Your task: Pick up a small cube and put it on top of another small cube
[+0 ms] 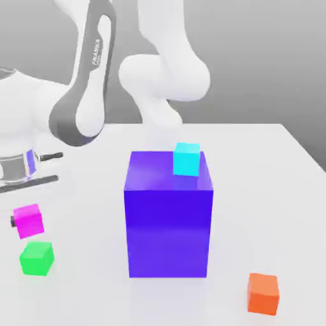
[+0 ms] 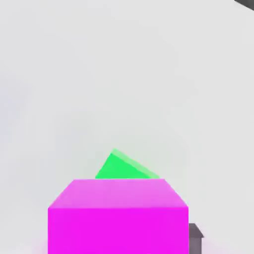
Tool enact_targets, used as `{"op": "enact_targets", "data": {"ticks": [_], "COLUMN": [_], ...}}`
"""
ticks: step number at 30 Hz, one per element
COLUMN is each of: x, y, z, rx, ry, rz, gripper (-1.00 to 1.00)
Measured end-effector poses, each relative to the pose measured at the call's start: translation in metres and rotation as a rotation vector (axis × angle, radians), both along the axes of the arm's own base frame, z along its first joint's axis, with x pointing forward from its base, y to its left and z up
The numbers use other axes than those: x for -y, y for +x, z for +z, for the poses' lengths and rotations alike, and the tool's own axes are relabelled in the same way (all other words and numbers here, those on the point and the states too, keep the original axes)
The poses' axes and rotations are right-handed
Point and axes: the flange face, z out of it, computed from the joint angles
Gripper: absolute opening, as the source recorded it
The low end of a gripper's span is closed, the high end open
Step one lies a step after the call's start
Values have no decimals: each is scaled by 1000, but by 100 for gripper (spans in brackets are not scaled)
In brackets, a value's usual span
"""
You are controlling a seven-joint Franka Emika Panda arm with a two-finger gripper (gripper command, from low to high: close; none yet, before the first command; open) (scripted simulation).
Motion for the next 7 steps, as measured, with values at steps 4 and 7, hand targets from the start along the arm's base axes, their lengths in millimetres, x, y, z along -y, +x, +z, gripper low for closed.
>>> {"op": "enact_targets", "data": {"ticks": [4, 7], "x": [-1, -1], "y": [-3, -4], "z": [-31, -36], "rx": [-5, -6], "ry": [5, 6], "rz": [-3, -4], "gripper": [-100, 100]}}
